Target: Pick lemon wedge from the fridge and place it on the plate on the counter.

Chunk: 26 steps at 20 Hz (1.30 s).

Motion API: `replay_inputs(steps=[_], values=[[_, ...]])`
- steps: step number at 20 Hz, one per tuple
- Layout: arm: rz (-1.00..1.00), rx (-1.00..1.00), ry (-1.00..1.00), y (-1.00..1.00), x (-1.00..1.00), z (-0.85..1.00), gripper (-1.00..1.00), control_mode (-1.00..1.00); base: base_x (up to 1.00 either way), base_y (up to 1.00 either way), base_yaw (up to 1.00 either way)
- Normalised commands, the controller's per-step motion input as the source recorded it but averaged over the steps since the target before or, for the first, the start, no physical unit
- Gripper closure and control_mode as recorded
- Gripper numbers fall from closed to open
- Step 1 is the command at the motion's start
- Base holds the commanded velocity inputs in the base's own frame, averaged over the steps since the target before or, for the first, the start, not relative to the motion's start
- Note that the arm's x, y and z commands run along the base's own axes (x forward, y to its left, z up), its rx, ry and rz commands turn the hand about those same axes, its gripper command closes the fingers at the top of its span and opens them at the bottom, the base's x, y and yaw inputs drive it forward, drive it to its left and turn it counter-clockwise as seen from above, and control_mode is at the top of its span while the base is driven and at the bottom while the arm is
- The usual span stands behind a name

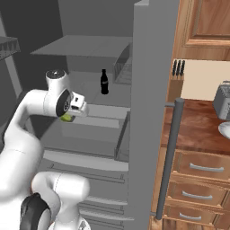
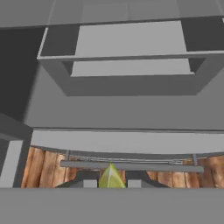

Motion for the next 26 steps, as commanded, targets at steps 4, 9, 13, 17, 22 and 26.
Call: replay_inputs(steps=[4,9,13,17,22,26], values=[[0.0,0.0,0.05,-0.12,-0.67,0.22,1.0,-1.0,0.0,0.0,0.0],[0.0,0.0,0.07,-0.15,-0.61,0.26,1.0,-1.0,0.0,0.0,0.0],[0.0,0.0,0.04,-0.12,-0.6,0.12,1.0,-1.0,0.0,0.0,0.0],[0.0,0.0,0.13,0.0,-0.32,0.16,1.0,-1.0,0.0,0.0,0.0],[0.0,0.0,0.14,0.0,-0.32,0.05,1.0,-1.0,0.0,0.0,0.0],[0.0,0.0,0.14,0.0,-0.33,0.0,1.0,-1.0,0.0,0.0,0.0]])
